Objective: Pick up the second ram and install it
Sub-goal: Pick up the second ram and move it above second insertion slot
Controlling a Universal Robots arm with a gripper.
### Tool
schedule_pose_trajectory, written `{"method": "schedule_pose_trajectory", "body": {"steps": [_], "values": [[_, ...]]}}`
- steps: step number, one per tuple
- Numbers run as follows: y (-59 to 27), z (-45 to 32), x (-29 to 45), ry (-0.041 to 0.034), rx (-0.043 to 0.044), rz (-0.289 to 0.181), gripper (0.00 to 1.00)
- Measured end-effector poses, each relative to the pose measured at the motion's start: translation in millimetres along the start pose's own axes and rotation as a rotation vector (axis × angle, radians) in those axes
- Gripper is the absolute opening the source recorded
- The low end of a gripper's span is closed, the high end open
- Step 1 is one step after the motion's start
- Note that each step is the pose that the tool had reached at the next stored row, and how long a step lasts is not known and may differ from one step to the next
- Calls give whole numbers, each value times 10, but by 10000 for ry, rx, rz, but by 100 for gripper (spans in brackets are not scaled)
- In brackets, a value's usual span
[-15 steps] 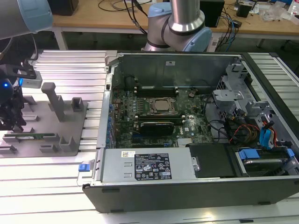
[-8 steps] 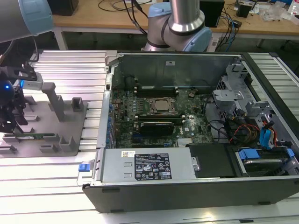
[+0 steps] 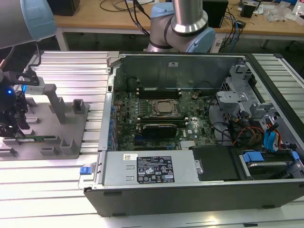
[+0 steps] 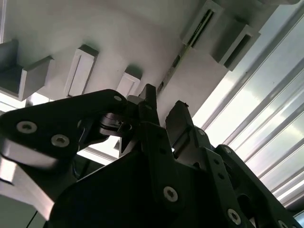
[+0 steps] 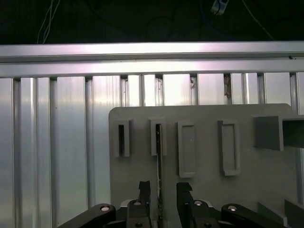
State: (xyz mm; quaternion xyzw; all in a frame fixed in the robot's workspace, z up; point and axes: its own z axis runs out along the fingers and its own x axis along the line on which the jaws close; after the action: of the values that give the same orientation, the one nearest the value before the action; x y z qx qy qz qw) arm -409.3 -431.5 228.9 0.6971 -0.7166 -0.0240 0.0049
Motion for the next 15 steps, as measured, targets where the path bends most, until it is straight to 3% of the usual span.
{"method": "schedule_pose_trajectory", "body": {"steps": [2,4,7,15], "values": [[-3,73,2,3,-2,-82,34],[0,143,4,19,-13,-466,34],[8,176,5,45,-22,-804,34],[29,225,-32,55,-25,-904,34]]}}
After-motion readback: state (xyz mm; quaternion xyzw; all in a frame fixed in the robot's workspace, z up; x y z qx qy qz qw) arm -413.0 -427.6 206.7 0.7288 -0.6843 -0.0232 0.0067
